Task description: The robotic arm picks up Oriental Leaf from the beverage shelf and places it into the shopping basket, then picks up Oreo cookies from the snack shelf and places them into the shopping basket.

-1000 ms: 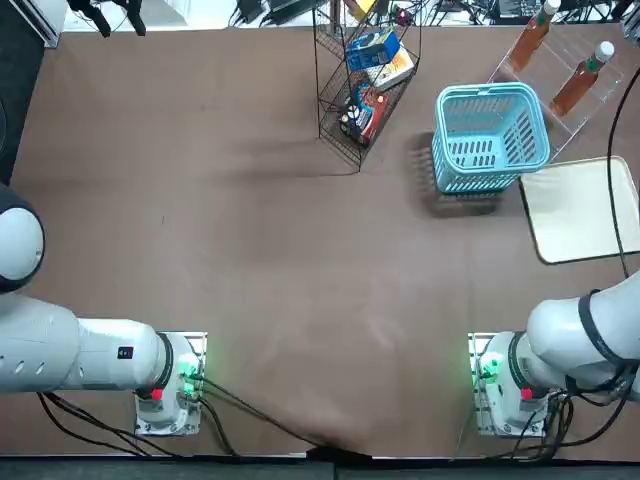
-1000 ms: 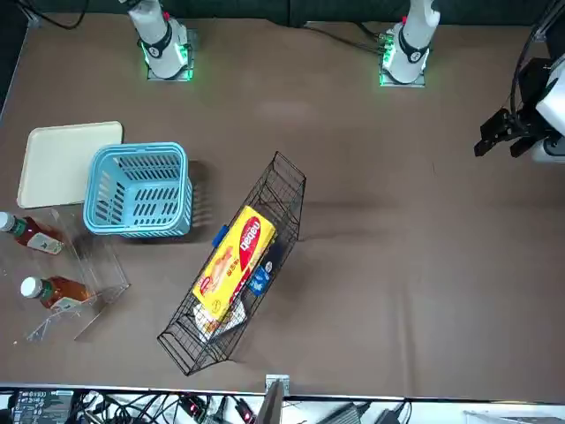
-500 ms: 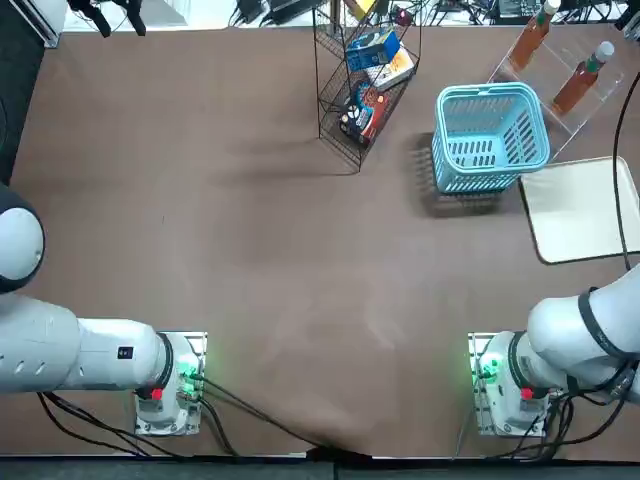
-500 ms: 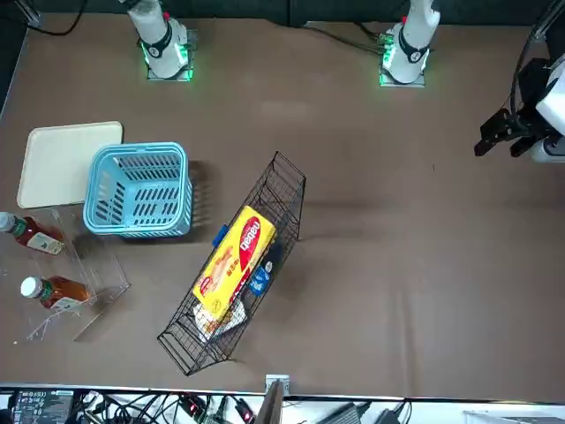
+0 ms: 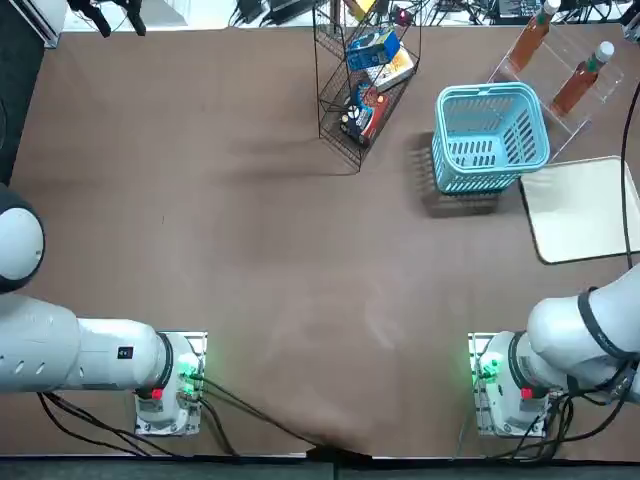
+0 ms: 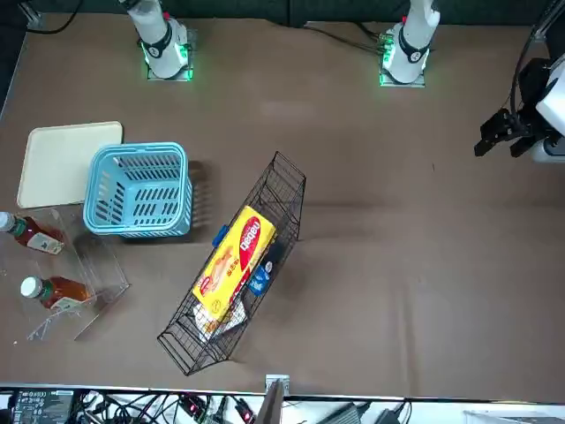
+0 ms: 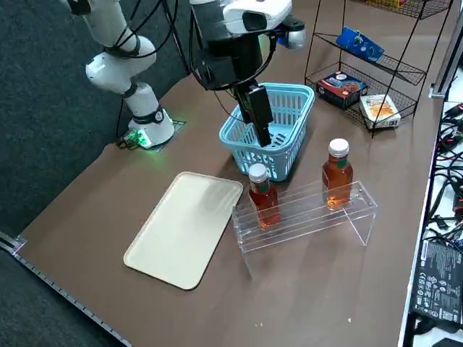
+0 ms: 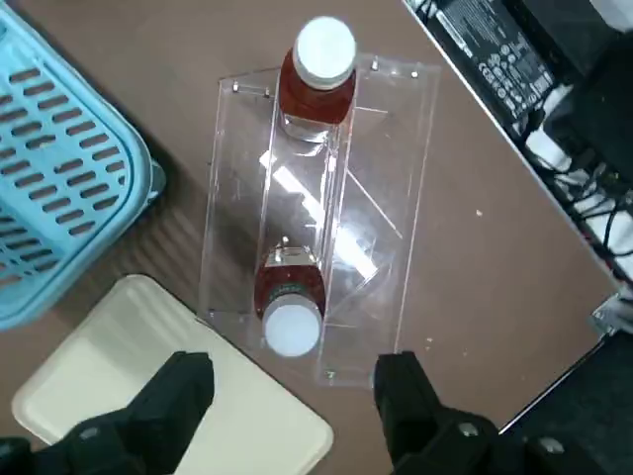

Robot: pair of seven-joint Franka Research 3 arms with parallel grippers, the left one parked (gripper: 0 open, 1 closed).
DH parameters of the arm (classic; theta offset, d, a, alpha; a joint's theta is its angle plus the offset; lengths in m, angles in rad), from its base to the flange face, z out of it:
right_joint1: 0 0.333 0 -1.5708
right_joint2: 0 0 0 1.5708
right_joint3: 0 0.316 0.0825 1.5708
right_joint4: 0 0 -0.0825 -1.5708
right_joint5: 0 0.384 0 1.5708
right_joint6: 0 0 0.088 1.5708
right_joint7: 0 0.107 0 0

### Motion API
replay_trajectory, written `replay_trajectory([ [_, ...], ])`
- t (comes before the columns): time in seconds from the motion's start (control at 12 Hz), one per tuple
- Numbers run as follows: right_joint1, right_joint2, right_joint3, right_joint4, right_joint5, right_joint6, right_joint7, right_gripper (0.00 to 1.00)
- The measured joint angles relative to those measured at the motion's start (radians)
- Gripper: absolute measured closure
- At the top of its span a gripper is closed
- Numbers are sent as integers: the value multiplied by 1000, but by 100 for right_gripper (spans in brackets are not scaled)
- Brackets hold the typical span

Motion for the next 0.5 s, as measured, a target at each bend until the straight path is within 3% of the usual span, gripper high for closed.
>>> replay_trajectory([
  [0.5, -13, 68, 0, -24, 1, 89, -78, 0],
])
